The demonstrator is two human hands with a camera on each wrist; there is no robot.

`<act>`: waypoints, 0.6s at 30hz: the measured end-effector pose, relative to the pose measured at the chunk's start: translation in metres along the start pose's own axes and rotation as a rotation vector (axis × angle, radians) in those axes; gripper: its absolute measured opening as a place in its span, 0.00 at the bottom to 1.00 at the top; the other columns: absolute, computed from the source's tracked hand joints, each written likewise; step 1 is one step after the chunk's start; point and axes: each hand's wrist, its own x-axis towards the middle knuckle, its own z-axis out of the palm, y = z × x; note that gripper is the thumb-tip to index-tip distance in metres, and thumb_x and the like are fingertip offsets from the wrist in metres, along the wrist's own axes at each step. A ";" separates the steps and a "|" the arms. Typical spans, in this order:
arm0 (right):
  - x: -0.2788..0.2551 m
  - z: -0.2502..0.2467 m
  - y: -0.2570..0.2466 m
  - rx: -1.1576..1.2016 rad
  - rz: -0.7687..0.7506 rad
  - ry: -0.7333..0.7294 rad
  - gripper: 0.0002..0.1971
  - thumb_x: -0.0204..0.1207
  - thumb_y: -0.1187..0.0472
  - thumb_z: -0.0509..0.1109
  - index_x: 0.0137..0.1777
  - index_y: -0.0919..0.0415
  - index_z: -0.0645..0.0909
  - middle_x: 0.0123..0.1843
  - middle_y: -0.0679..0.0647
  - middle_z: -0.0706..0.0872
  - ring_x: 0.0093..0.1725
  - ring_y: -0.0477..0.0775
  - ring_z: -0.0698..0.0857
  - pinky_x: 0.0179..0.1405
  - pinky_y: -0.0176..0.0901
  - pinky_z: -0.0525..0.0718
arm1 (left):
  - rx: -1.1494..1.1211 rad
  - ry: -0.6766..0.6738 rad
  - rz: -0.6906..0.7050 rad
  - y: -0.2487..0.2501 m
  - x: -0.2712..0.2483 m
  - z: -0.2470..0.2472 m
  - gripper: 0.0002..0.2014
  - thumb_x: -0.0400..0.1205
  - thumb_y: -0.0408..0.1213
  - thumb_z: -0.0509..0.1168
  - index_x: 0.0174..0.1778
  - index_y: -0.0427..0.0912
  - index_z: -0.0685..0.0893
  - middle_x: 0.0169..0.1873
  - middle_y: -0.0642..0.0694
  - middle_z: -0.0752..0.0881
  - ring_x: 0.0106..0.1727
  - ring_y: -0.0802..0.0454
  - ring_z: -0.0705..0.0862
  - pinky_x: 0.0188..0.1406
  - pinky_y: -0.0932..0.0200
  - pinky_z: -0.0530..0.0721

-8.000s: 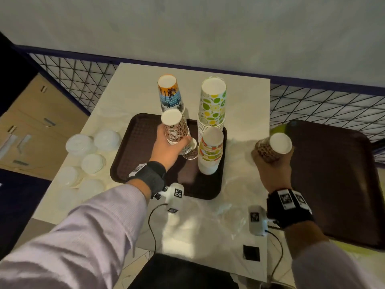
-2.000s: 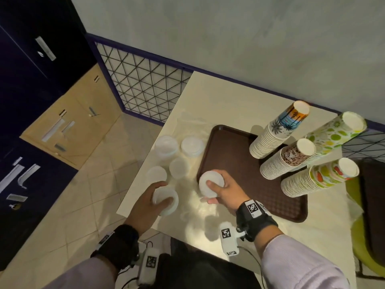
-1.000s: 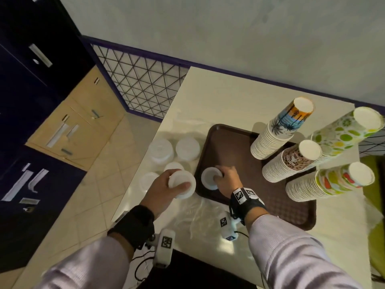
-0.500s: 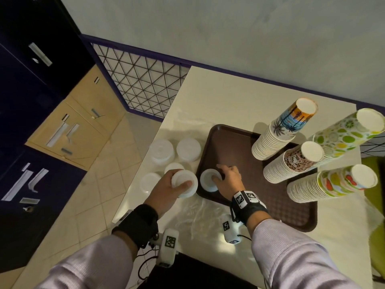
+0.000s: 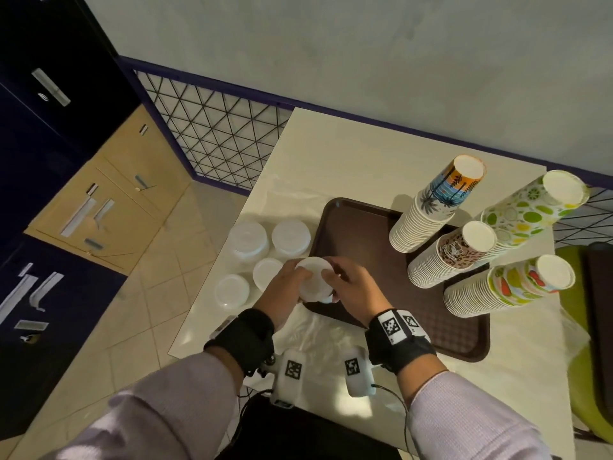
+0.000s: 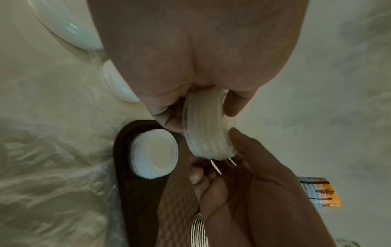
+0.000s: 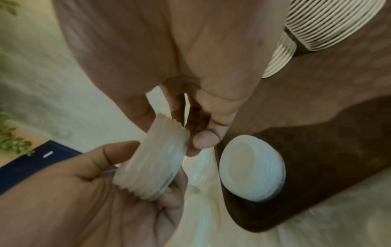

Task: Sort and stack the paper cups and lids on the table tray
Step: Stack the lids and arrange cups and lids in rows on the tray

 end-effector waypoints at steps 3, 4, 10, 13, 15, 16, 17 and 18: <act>0.007 -0.012 0.004 -0.046 -0.010 0.025 0.16 0.85 0.56 0.69 0.71 0.55 0.83 0.56 0.52 0.89 0.47 0.50 0.88 0.43 0.46 0.90 | 0.030 -0.003 -0.052 0.006 0.005 0.009 0.15 0.90 0.40 0.60 0.72 0.48 0.79 0.65 0.41 0.84 0.65 0.42 0.84 0.60 0.48 0.89; 0.010 -0.017 0.006 -0.073 -0.009 0.038 0.15 0.85 0.56 0.70 0.70 0.55 0.83 0.55 0.51 0.89 0.44 0.47 0.87 0.43 0.46 0.88 | 0.027 0.004 -0.086 0.006 0.007 0.010 0.15 0.90 0.41 0.61 0.73 0.47 0.79 0.64 0.41 0.84 0.65 0.41 0.85 0.57 0.50 0.90; 0.029 -0.036 0.019 -0.225 0.008 0.032 0.15 0.85 0.55 0.69 0.69 0.56 0.83 0.54 0.49 0.86 0.47 0.46 0.84 0.48 0.41 0.78 | 0.057 0.114 -0.136 0.003 0.012 0.012 0.09 0.89 0.42 0.66 0.63 0.44 0.83 0.53 0.44 0.84 0.53 0.51 0.85 0.59 0.49 0.91; 0.037 -0.031 0.022 -0.322 0.021 -0.036 0.17 0.85 0.54 0.68 0.71 0.56 0.82 0.60 0.50 0.86 0.57 0.52 0.85 0.53 0.41 0.79 | 0.229 0.134 -0.097 0.000 0.012 0.013 0.14 0.90 0.45 0.64 0.65 0.41 0.85 0.63 0.35 0.86 0.64 0.36 0.87 0.64 0.38 0.89; 0.042 -0.024 0.024 -0.355 0.040 -0.068 0.18 0.84 0.55 0.67 0.71 0.56 0.83 0.63 0.52 0.86 0.60 0.53 0.84 0.57 0.44 0.81 | 0.414 0.097 -0.086 -0.004 0.014 0.016 0.21 0.88 0.45 0.66 0.71 0.36 0.83 0.67 0.32 0.85 0.67 0.31 0.85 0.66 0.35 0.87; 0.044 -0.019 0.026 -0.374 0.047 -0.083 0.18 0.84 0.55 0.67 0.71 0.56 0.83 0.64 0.55 0.86 0.61 0.55 0.84 0.59 0.46 0.81 | 0.506 0.100 -0.093 -0.003 0.013 0.019 0.23 0.86 0.46 0.67 0.74 0.38 0.81 0.67 0.35 0.84 0.66 0.34 0.85 0.67 0.36 0.87; 0.045 -0.016 0.027 -0.398 0.055 -0.099 0.18 0.84 0.56 0.66 0.72 0.57 0.82 0.65 0.57 0.85 0.62 0.56 0.84 0.61 0.48 0.81 | 0.537 0.112 -0.102 -0.004 0.014 0.020 0.25 0.84 0.49 0.66 0.75 0.40 0.81 0.66 0.38 0.85 0.64 0.37 0.85 0.67 0.37 0.87; 0.046 -0.012 0.028 -0.425 0.058 -0.112 0.19 0.84 0.57 0.65 0.73 0.58 0.82 0.66 0.60 0.84 0.63 0.58 0.82 0.63 0.50 0.81 | 0.531 0.128 -0.104 -0.007 0.017 0.020 0.26 0.83 0.52 0.65 0.73 0.41 0.81 0.64 0.40 0.86 0.62 0.40 0.86 0.65 0.38 0.88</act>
